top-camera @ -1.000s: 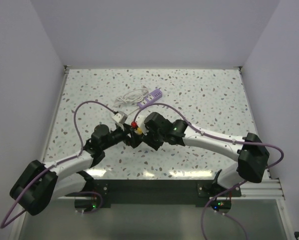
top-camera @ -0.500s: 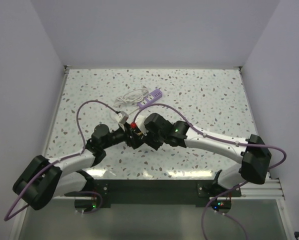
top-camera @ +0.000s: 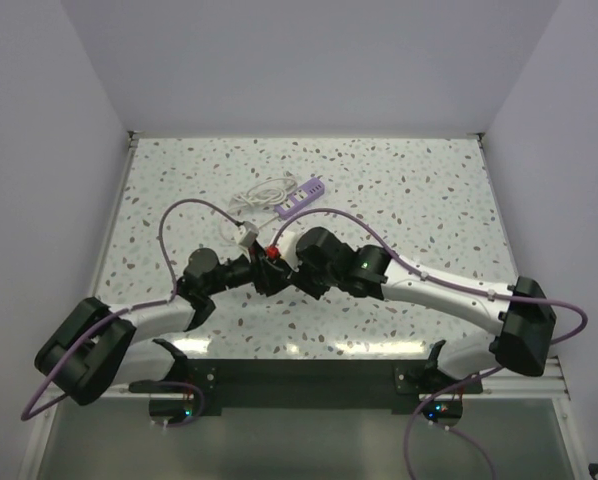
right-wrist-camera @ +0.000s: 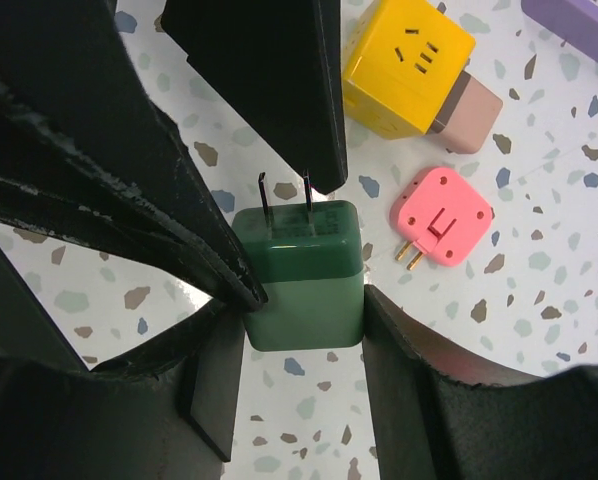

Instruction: Insert the plug

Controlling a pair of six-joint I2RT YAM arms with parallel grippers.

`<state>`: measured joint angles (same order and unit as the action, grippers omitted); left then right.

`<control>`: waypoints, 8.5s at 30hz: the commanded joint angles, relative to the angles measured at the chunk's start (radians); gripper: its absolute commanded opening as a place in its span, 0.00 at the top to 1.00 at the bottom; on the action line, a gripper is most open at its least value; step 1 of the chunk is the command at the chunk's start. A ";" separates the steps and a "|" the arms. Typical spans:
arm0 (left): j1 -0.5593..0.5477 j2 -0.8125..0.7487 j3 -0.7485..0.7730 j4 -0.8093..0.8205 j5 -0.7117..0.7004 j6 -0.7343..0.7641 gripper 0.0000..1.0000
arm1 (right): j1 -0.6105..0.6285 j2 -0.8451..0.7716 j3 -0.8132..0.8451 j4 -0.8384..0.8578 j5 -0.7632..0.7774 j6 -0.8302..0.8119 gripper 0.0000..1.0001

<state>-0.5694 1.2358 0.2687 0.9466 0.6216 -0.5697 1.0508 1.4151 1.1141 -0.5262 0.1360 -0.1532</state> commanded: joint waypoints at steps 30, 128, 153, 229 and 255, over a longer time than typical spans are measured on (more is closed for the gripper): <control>0.003 0.174 -0.002 0.485 0.257 -0.288 1.00 | 0.051 -0.120 -0.051 0.334 0.112 -0.147 0.63; 0.062 -0.312 0.176 0.040 0.001 0.022 0.61 | -0.394 -0.205 -0.243 1.117 -1.122 0.523 1.00; 0.060 -0.564 0.055 -0.462 -0.530 0.228 0.07 | -0.387 0.120 0.374 -0.009 -0.501 0.231 1.00; 0.062 -0.567 0.044 -0.494 -0.553 0.248 0.06 | -0.244 0.832 0.941 -0.492 -0.139 0.241 1.00; 0.060 -0.544 0.041 -0.476 -0.543 0.252 0.06 | -0.199 0.731 0.635 -0.321 -0.053 0.234 1.00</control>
<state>-0.5125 0.6937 0.3023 0.4446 0.0669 -0.3294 0.8455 2.0903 1.8526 -0.8028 0.0628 0.0853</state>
